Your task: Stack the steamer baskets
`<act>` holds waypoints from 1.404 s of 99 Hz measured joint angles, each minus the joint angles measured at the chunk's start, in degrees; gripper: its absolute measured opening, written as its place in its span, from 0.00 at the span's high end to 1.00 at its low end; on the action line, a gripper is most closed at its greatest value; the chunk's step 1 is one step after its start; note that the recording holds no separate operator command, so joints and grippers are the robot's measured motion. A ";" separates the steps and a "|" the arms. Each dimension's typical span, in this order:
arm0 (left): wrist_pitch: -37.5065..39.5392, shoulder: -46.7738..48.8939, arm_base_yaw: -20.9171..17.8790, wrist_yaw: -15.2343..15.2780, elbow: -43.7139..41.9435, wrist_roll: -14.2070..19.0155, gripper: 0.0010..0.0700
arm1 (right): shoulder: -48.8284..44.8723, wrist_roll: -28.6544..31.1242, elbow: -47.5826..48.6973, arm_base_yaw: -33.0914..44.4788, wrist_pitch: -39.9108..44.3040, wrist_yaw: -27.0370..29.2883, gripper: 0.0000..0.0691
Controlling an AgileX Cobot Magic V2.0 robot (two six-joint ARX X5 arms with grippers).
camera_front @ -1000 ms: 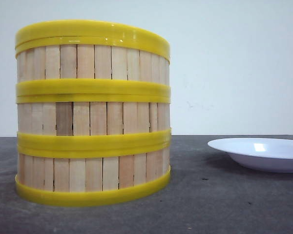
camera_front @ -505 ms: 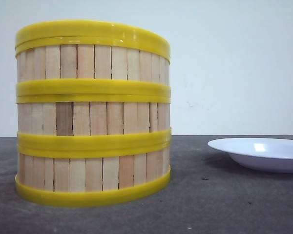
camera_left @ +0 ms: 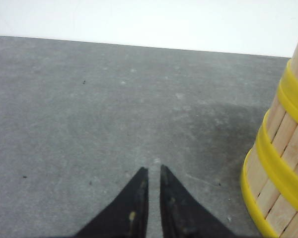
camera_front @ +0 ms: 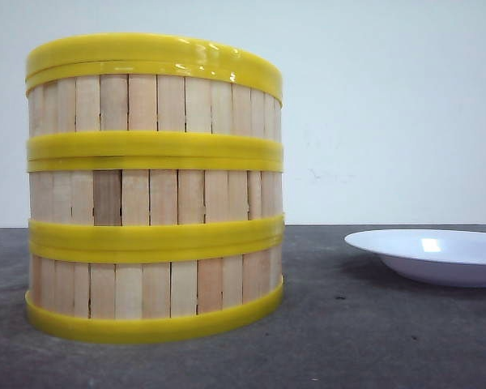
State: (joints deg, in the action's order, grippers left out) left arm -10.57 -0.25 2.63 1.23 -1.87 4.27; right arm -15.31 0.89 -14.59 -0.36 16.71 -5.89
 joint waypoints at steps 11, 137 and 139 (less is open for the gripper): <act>0.00 0.00 0.00 0.00 0.00 0.00 0.99 | 7.32 0.00 7.15 0.00 0.17 -0.07 0.97; 0.02 0.00 0.00 -0.02 0.00 0.00 0.99 | 15.10 0.00 13.60 -0.02 -6.99 1.40 0.97; 0.02 0.00 0.00 -0.02 0.00 0.00 0.99 | 15.10 0.00 13.60 -0.02 -6.99 1.40 0.97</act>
State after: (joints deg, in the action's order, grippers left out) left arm -10.55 -0.25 2.63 1.21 -1.87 4.27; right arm -0.21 0.89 -0.99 -0.38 9.72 -4.49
